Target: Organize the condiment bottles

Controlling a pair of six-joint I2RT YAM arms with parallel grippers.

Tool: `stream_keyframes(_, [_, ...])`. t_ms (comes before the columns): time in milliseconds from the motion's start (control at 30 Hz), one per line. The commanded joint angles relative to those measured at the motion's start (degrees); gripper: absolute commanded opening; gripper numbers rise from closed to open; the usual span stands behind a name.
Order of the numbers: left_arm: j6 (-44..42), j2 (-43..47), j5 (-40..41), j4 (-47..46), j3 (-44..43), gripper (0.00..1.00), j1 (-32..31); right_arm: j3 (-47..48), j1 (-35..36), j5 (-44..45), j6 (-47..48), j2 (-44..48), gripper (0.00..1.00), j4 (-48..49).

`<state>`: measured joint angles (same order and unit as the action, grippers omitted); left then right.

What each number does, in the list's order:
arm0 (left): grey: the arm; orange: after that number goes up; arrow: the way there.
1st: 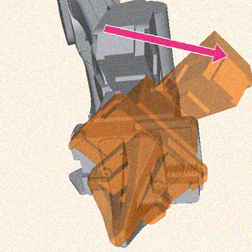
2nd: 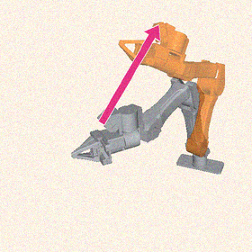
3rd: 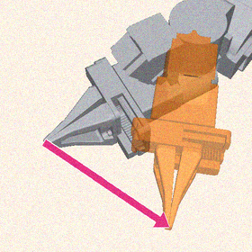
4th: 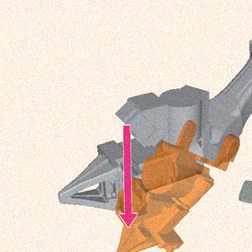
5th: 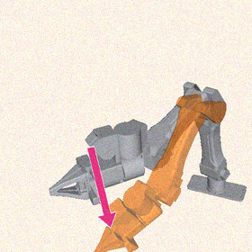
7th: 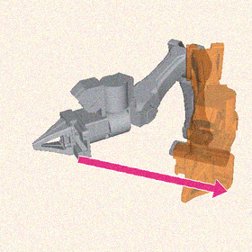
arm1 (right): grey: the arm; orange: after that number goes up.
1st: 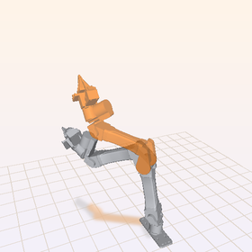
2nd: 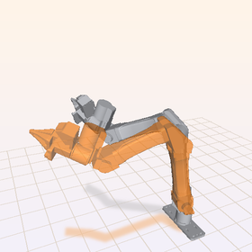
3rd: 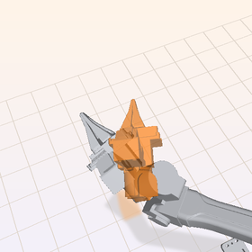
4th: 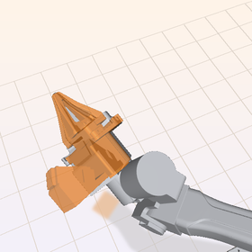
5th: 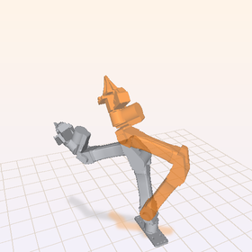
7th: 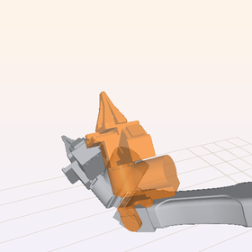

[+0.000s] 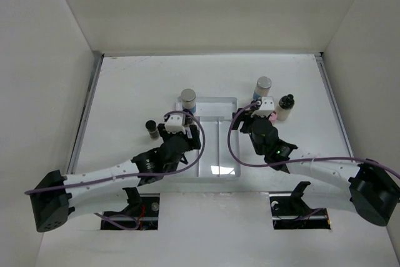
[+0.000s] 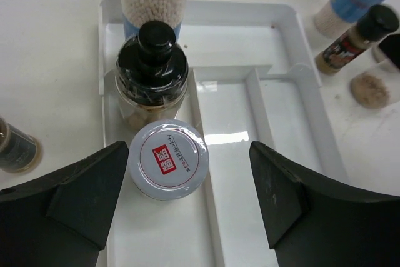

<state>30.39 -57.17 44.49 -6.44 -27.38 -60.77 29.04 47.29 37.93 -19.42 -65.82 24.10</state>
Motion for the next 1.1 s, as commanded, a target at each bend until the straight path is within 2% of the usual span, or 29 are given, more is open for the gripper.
stream_keyframes(0, [0.9,7.1,5.6,3.4,-0.7,0.78,-1.8,-0.5,-0.1,0.6,-0.2,1.5,0.81,3.1])
stream_keyframes(100, [1.6,13.2,10.4,6.3,-0.1,0.78,-0.8,-0.4,-0.1,0.4,-0.1,1.4,0.81,3.0])
stream_keyframes(167, [1.9,14.4,12.0,9.6,-1.0,0.8,3.0,-0.4,-0.1,0.6,0.0,1.5,0.81,3.1])
stream_keyframes(300, [3.7,11.6,9.2,15.6,-4.0,0.82,14.6,-0.1,-0.1,0.3,-0.2,0.6,0.81,3.0])
stream_keyframes(400, [3.6,7.8,4.0,13.9,-4.8,0.73,22.9,0.1,-0.1,0.4,-0.1,0.5,0.82,3.1])
stream_keyframes(500, [3.7,3.0,0.8,11.4,-5.0,0.71,28.7,0.1,-0.1,0.2,-0.1,0.1,0.82,3.0])
stream_keyframes(667, [3.4,-4.3,-2.6,6.5,-5.1,0.69,32.1,0.0,-0.1,0.2,-0.3,0.1,0.82,3.1])
stream_keyframes(767, [3.1,-7.2,-4.4,4.6,-5.5,0.65,32.8,0.3,-0.1,0.2,0.0,-0.5,0.82,2.9])
stream_keyframes(900, [2.9,-8.5,-4.7,3.7,-5.3,0.52,33.4,0.1,-0.1,0.2,-0.1,-0.3,0.82,3.1])
stream_keyframes(967, [2.9,-7.0,-4.7,3.1,-4.0,0.43,33.3,0.2,-0.1,0.2,0.1,-0.4,0.82,2.9])
stream_keyframes(1067, [2.3,-2.4,-4.8,3.9,-2.0,0.36,32.3,0.1,-0.1,0.5,0.2,0.3,0.82,3.1])
